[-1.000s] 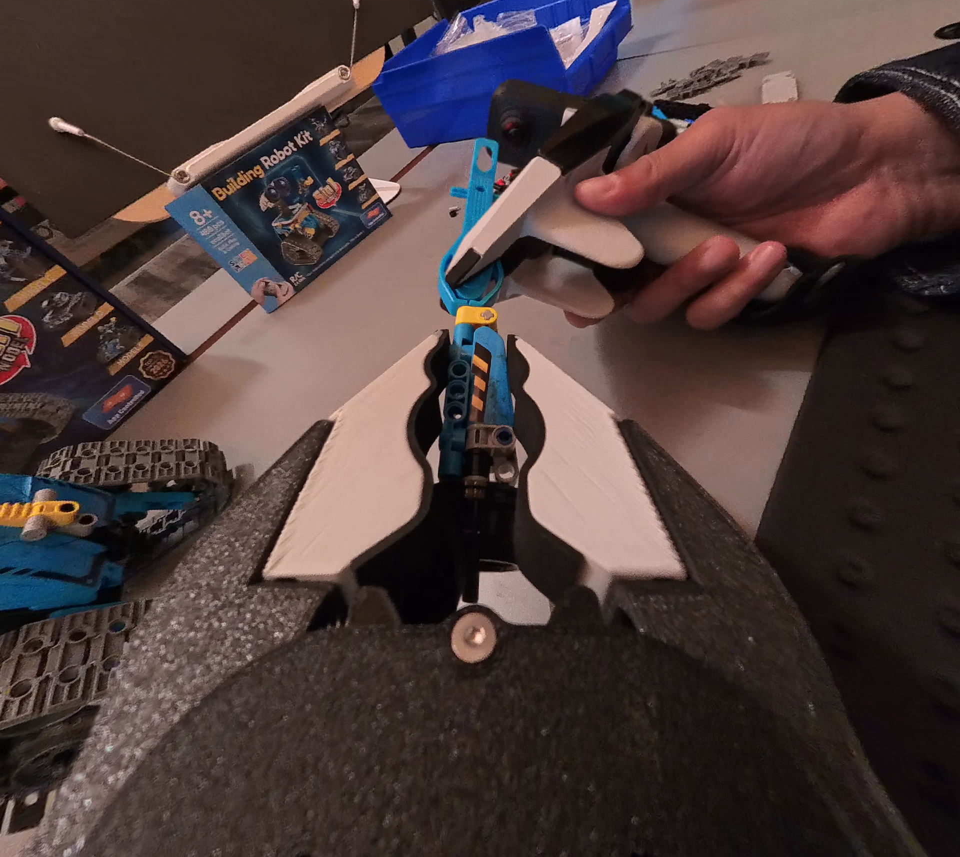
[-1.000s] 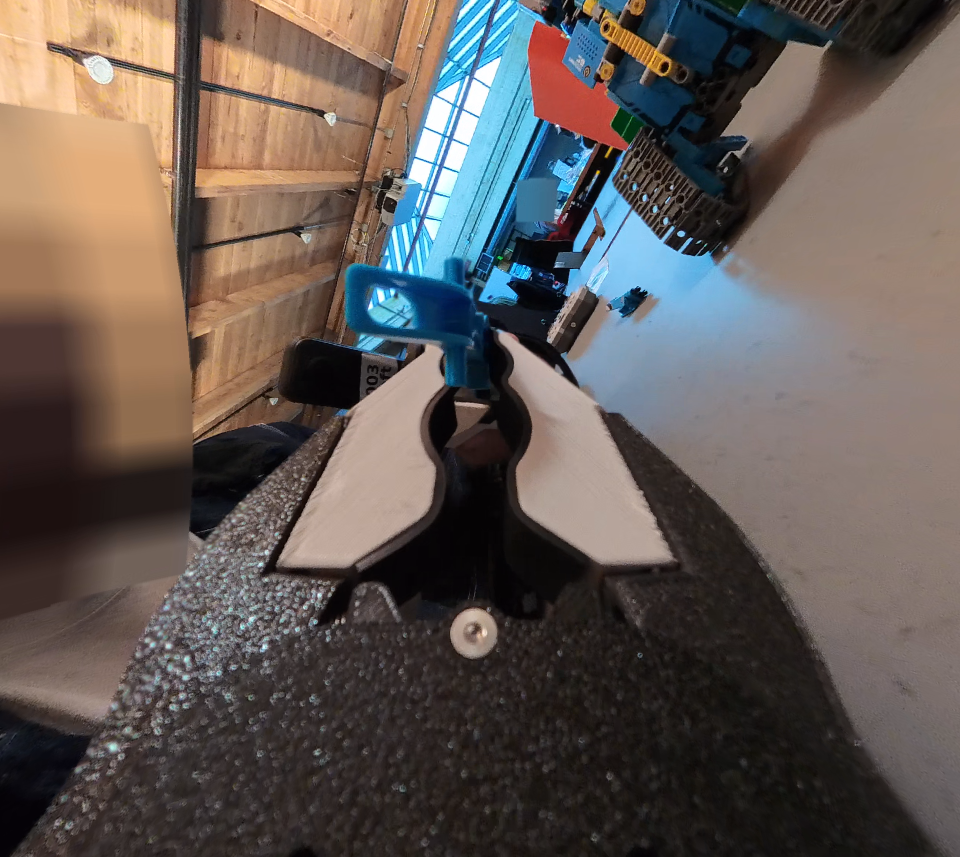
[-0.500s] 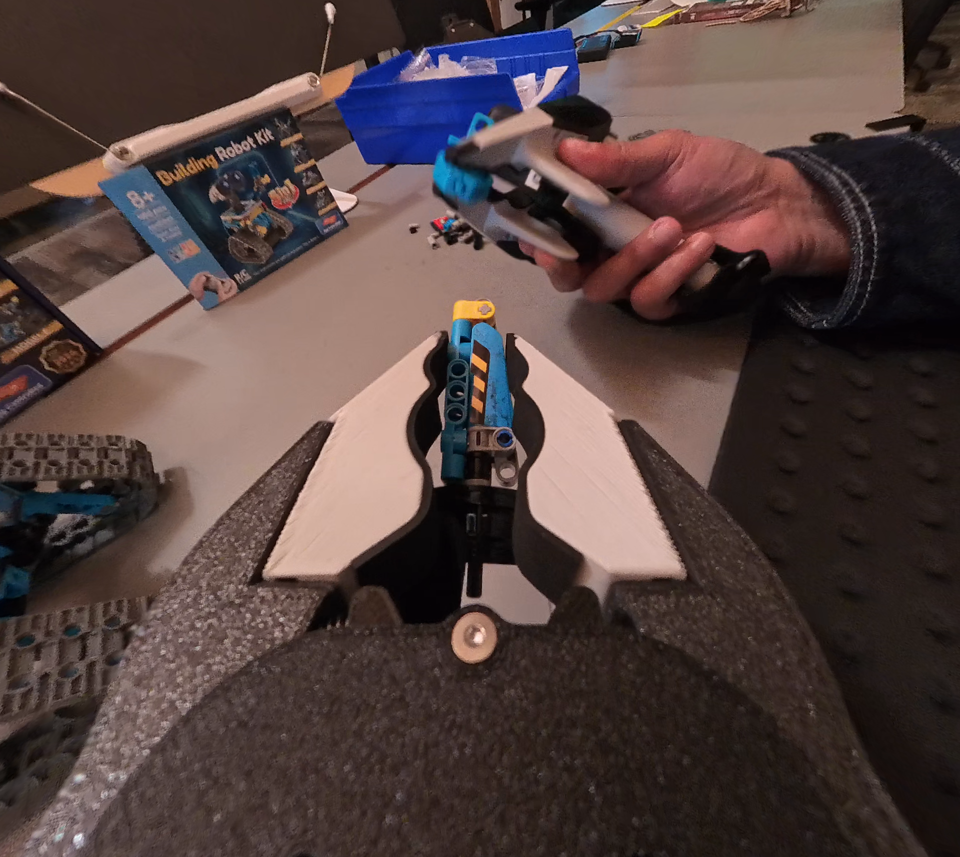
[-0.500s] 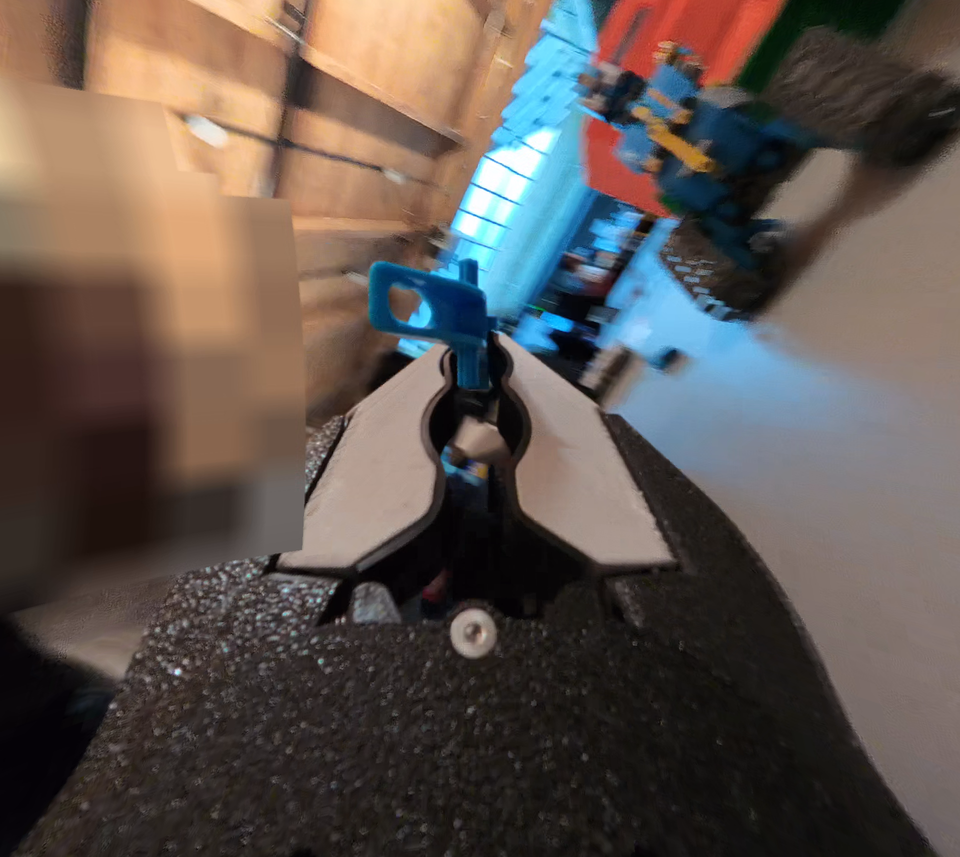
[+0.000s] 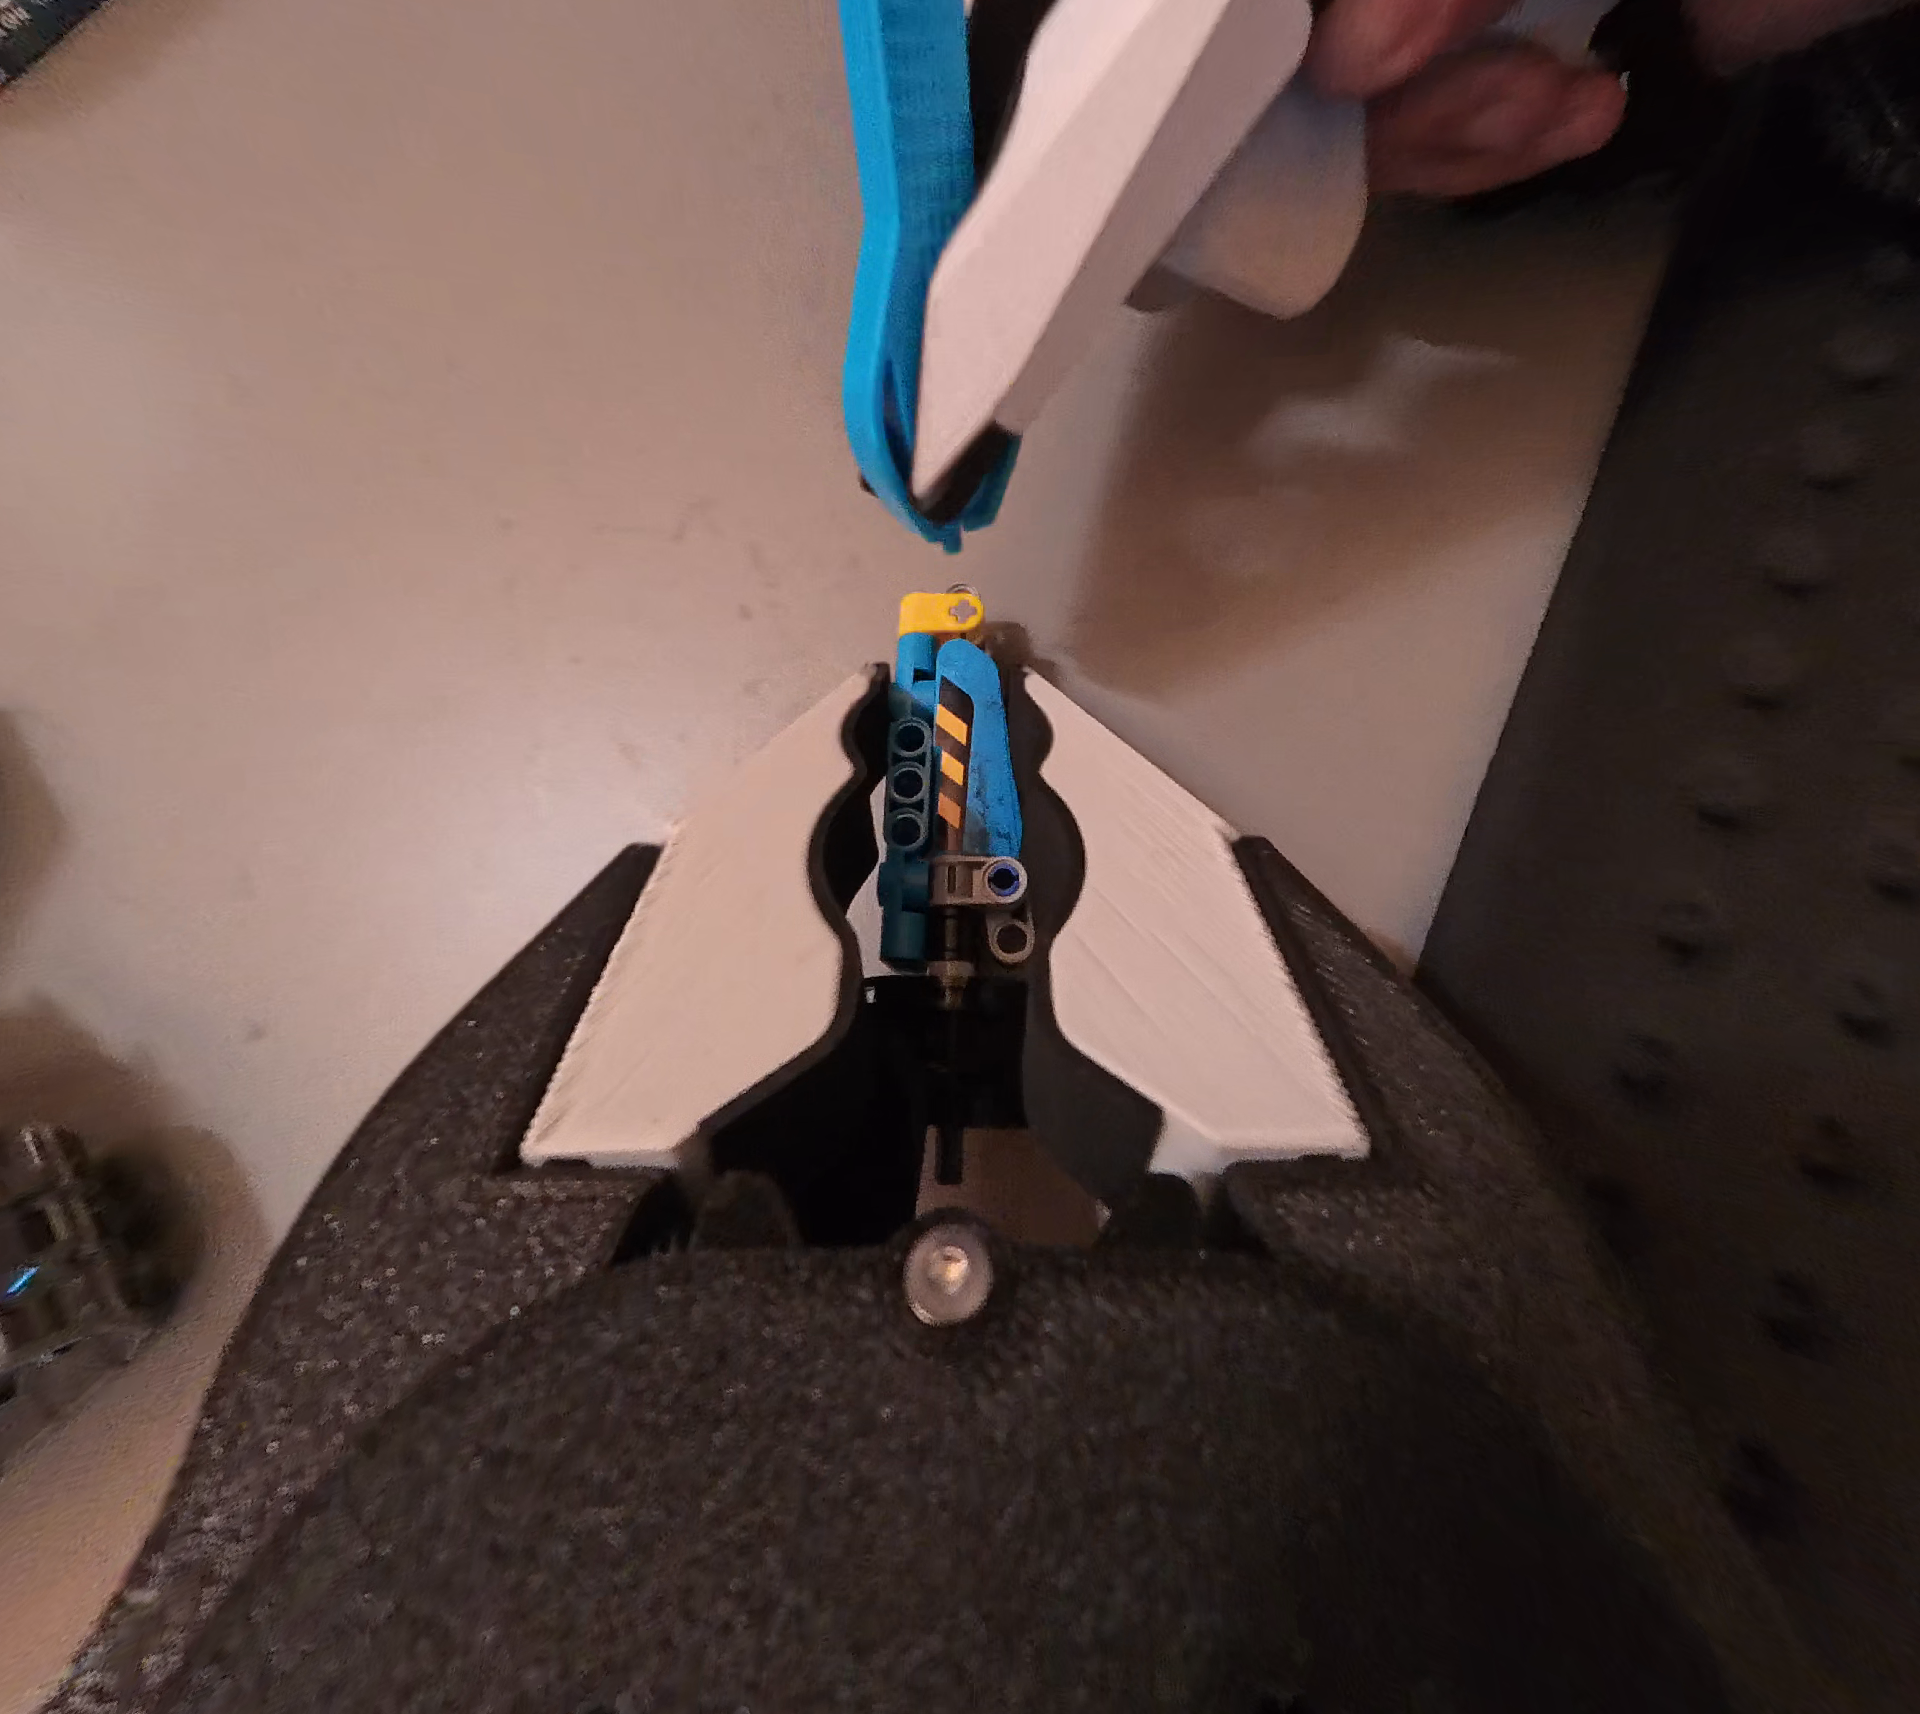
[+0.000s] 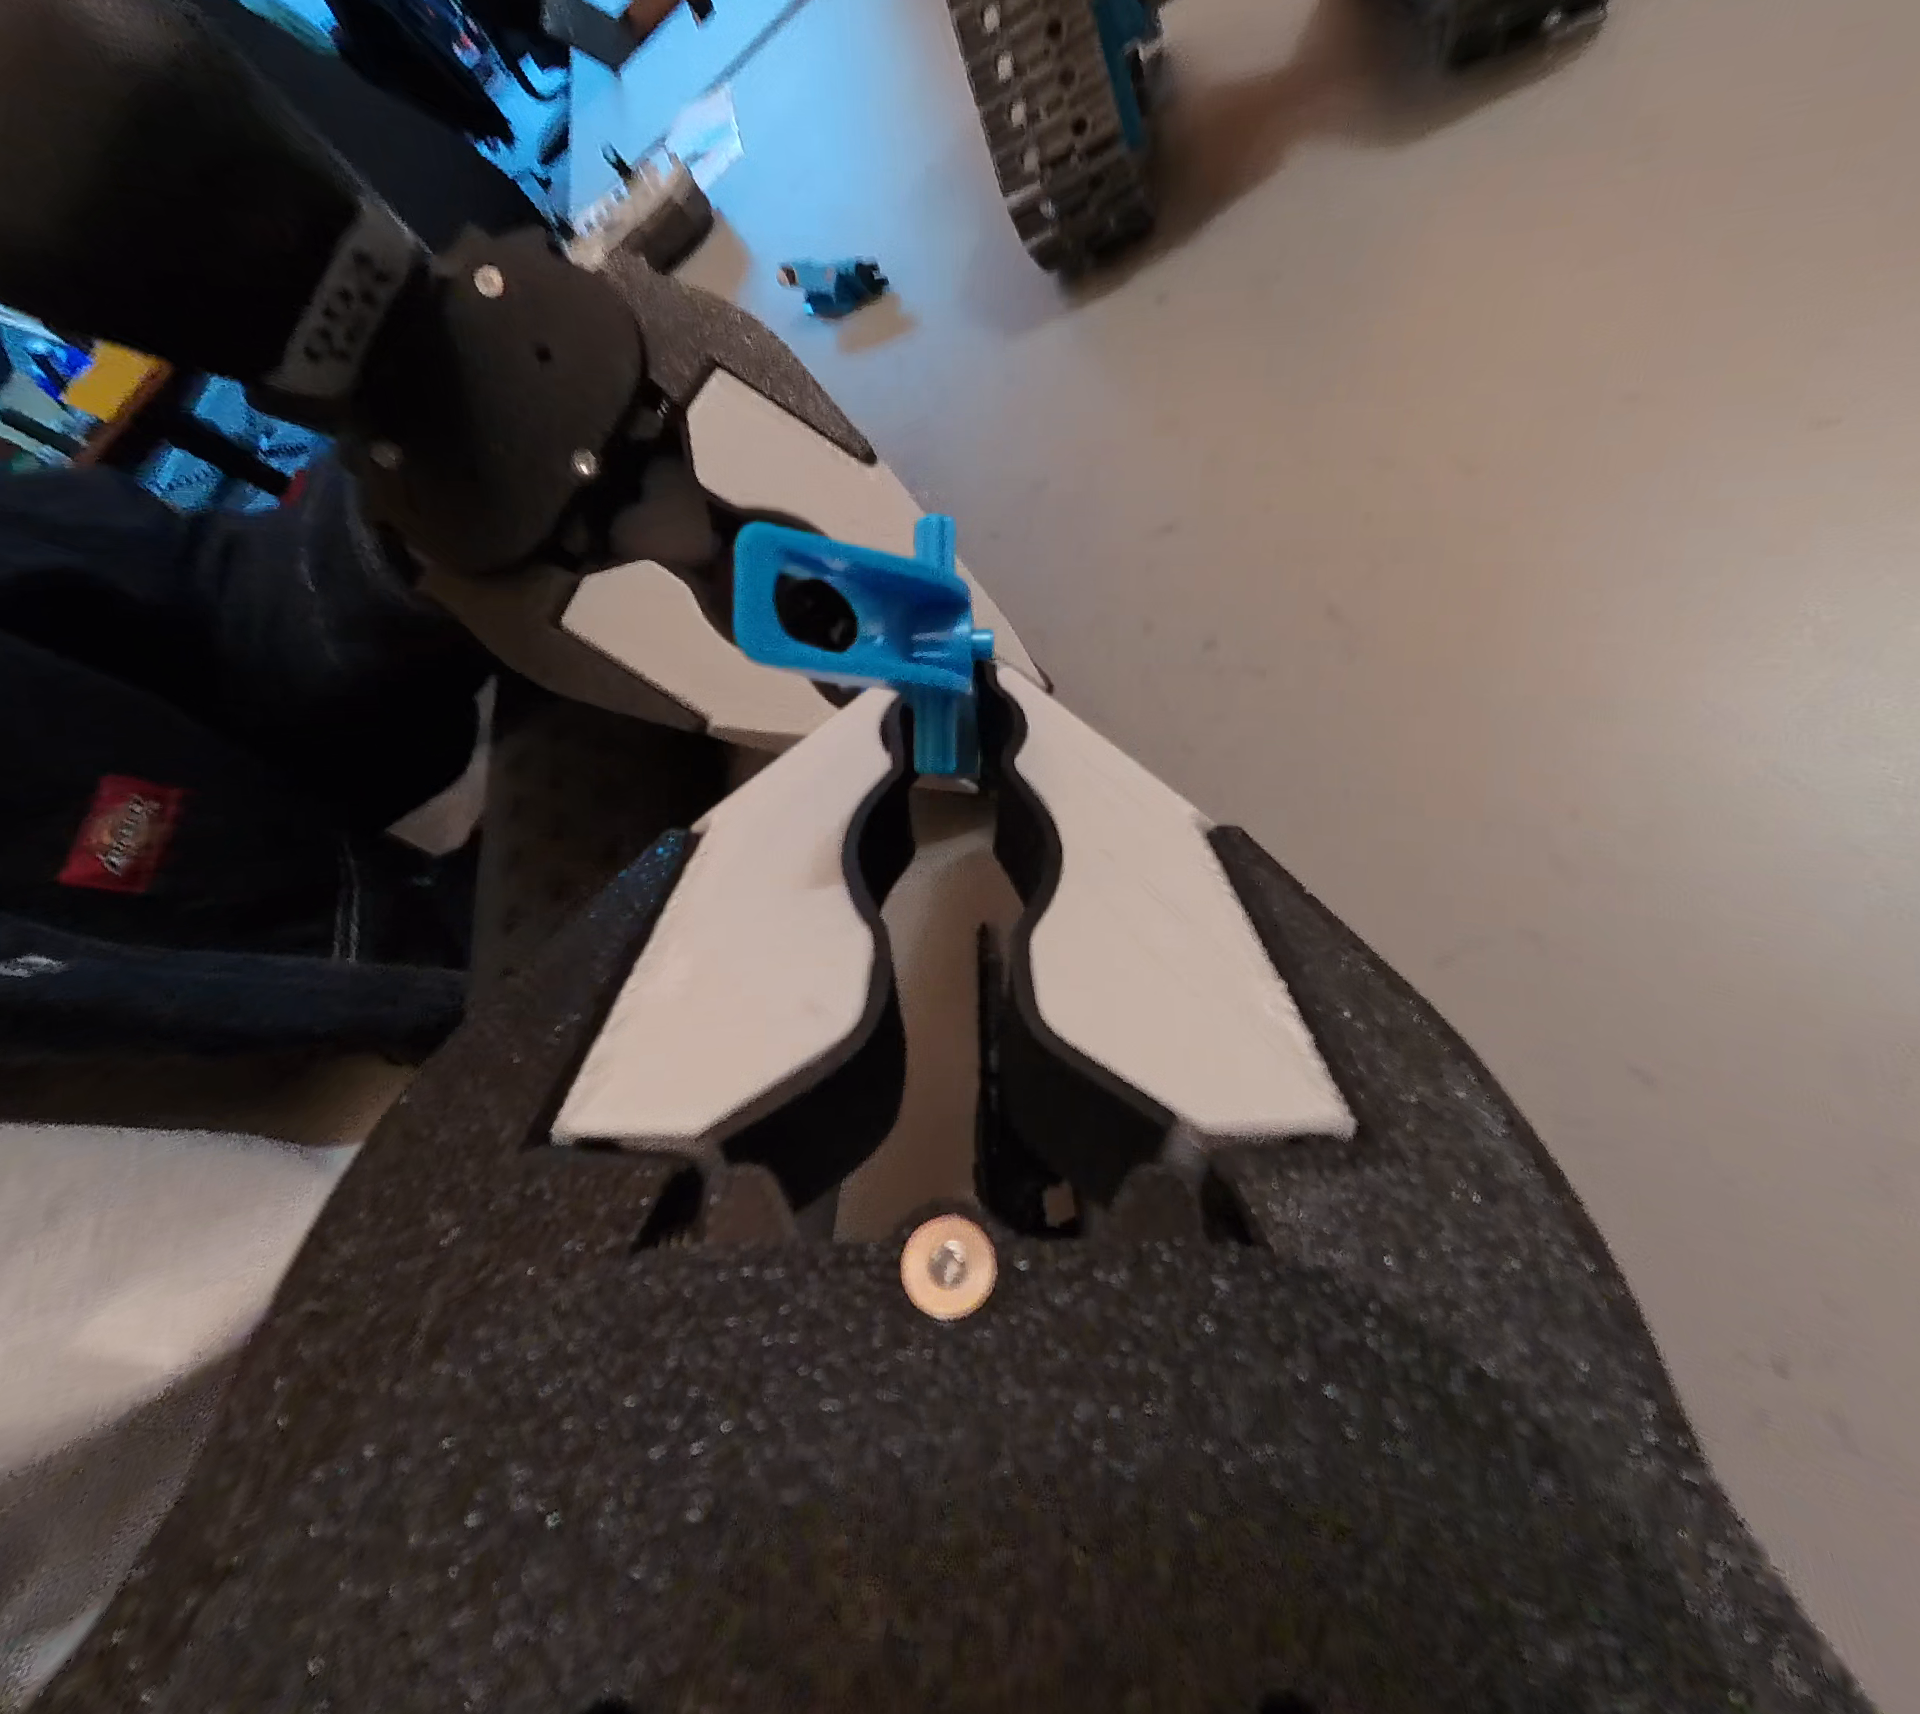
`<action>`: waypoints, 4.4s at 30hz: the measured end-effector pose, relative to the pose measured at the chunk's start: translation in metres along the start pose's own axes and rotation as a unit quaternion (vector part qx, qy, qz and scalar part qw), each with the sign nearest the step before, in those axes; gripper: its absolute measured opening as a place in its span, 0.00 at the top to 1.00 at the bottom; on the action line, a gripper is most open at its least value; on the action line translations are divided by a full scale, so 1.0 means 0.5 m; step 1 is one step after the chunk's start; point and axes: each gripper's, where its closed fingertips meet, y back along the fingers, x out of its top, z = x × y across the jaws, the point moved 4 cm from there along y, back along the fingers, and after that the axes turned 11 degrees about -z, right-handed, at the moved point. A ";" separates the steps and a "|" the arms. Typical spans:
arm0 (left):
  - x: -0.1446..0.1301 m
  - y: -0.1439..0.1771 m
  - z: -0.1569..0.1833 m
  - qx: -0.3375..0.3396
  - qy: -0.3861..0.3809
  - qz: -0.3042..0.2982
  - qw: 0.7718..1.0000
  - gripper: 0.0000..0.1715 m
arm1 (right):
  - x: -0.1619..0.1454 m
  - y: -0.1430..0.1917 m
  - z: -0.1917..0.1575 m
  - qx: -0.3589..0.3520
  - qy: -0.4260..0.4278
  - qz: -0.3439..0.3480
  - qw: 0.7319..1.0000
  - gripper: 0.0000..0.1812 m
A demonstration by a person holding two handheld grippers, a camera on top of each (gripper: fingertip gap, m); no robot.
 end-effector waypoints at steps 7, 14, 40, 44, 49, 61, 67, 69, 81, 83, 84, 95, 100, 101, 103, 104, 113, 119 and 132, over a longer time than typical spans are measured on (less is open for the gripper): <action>-0.002 -0.003 -0.005 -0.023 0.021 0.000 1.000 0.88 | -0.013 -0.020 0.007 -0.024 0.010 -0.029 0.999 0.97; -0.001 -0.004 -0.006 -0.028 0.024 0.001 0.999 0.88 | -0.009 -0.018 0.013 -0.043 0.014 -0.028 0.999 0.97; 0.087 0.138 0.015 -0.124 0.043 0.261 0.956 0.78 | -0.025 -0.018 -0.056 -0.080 0.159 -0.225 0.958 0.96; 0.086 0.135 0.041 -0.119 -0.008 0.252 0.960 0.90 | -0.046 -0.027 -0.079 -0.066 0.194 -0.283 0.937 0.96; 0.075 0.138 0.031 -0.102 -0.015 0.248 0.963 0.95 | -0.049 0.008 -0.074 -0.070 0.207 -0.291 0.931 0.96; 0.076 0.143 0.018 -0.108 0.005 0.255 0.961 0.96 | 0.017 0.047 -0.101 -0.001 0.215 -0.101 0.971 0.89; 0.074 0.133 0.023 -0.106 0.000 0.246 0.963 0.95 | 0.019 0.044 -0.088 0.005 0.208 -0.074 0.975 0.97; 0.074 0.132 0.025 -0.089 -0.009 0.249 0.964 0.95 | 0.011 0.048 -0.074 -0.011 0.198 -0.100 0.975 0.97; 0.075 0.136 0.022 -0.085 -0.009 0.253 0.964 0.99 | 0.022 0.045 -0.076 -0.035 0.217 -0.081 0.972 0.97; 0.074 0.135 0.024 -0.090 -0.009 0.252 0.963 0.99 | 0.021 0.045 -0.076 -0.031 0.212 -0.082 0.973 0.97; 0.075 0.136 0.023 -0.089 -0.008 0.254 0.963 0.99 | 0.023 0.045 -0.076 -0.031 0.210 -0.077 0.974 0.96; 0.072 0.127 0.029 -0.067 -0.035 0.238 0.968 0.99 | 0.020 0.034 -0.073 -0.047 0.224 -0.090 0.969 0.95; 0.069 0.115 0.038 -0.065 -0.052 0.225 0.971 0.99 | 0.013 0.034 -0.077 -0.076 0.268 -0.105 0.955 0.95; 0.068 0.114 0.038 -0.066 -0.053 0.224 0.971 0.99 | 0.013 0.035 -0.078 -0.077 0.271 -0.111 0.953 0.95; 0.062 0.109 0.038 -0.078 -0.040 0.216 0.972 0.98 | 0.009 0.038 -0.075 -0.085 0.271 -0.138 0.949 0.95; 0.056 0.105 0.029 -0.076 -0.028 0.201 0.976 0.96 | 0.006 0.041 -0.067 -0.103 0.269 -0.159 0.944 0.95; -0.036 0.034 -0.012 -0.057 -0.010 0.017 0.998 0.75 | 0.021 0.006 -0.022 -0.099 0.241 -0.246 0.934 0.96; -0.040 0.026 -0.019 -0.084 0.014 0.004 0.996 0.86 | 0.033 -0.026 0.022 -0.043 0.186 -0.311 0.931 0.96; -0.040 0.025 -0.020 -0.079 0.013 0.003 0.997 0.86 | 0.014 -0.036 0.014 -0.030 0.177 -0.325 0.929 0.95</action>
